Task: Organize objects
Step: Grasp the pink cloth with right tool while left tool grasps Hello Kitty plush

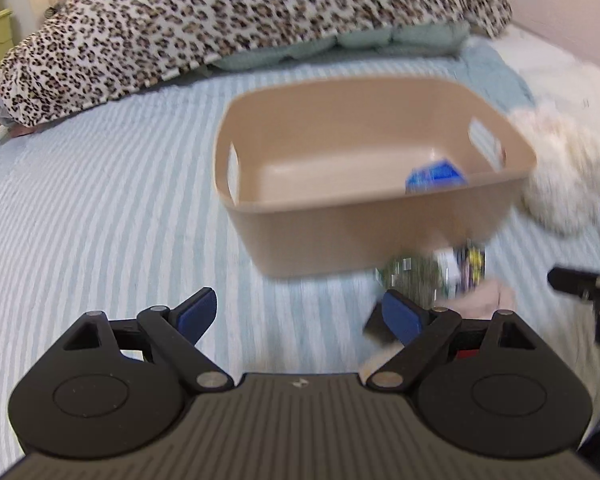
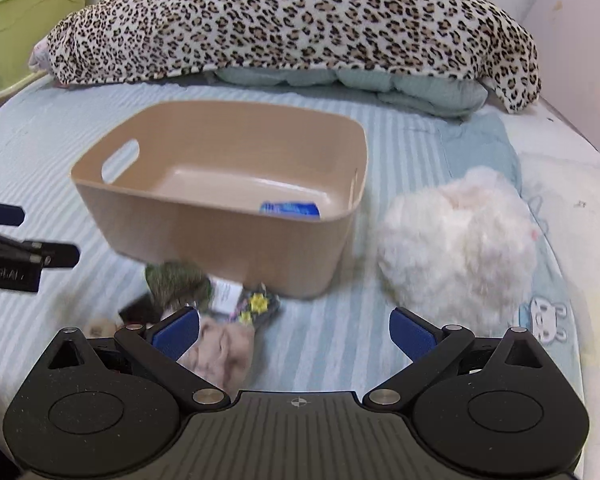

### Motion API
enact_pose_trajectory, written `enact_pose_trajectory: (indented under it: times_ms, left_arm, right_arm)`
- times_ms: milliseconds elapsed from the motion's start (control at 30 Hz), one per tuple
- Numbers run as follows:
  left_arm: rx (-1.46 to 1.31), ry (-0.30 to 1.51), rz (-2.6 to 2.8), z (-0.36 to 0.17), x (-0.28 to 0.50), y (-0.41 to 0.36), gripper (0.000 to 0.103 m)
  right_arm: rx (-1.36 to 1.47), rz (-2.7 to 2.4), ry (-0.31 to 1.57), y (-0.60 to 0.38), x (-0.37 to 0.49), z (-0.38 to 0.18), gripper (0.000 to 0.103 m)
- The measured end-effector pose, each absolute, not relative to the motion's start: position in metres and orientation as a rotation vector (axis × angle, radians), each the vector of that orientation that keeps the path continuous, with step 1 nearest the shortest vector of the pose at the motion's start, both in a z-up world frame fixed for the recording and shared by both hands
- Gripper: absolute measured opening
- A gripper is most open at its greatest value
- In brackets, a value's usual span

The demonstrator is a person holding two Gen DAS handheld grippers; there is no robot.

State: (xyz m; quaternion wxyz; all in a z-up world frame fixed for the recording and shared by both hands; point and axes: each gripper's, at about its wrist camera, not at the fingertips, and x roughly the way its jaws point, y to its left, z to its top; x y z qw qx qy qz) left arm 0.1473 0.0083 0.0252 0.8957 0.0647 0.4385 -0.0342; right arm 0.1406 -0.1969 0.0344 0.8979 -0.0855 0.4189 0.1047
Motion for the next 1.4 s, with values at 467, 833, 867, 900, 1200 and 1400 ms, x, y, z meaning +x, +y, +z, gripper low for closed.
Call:
enact_pose_trajectory:
  times_ms: [467,833,867,900,1200,1400]
  left_arm:
    - [0.294,1.019,-0.211,-0.029,0.112,0.0,0.09]
    - [0.249,1.009,-0.29,-0.061,0.128,-0.009,0.09]
    - [0.241,0.996,-0.298,-0.061,0.13,-0.009,0.09]
    - [0.238,0.986,-0.304,-0.063,0.133,-0.009,0.09]
    - [0.248,0.949,-0.32,-0.076,0.147,-0.014,0.089]
    - [0.212,0.964,-0.359,-0.072,0.156,-0.009,0.059]
  right_arm:
    - [-0.202,0.261,0.993,-0.195,0.123,-0.008,0.103]
    - [-0.154,0.325,1.046,-0.189,0.129,-0.027,0.103]
    - [-0.153,0.333,1.044,-0.187,0.13,-0.028,0.103]
    - [-0.157,0.343,1.037,-0.184,0.131,-0.028,0.103]
    - [-0.177,0.367,1.04,-0.161,0.146,-0.05,0.103]
    - [-0.089,0.393,1.049,-0.159,0.154,-0.049,0.089]
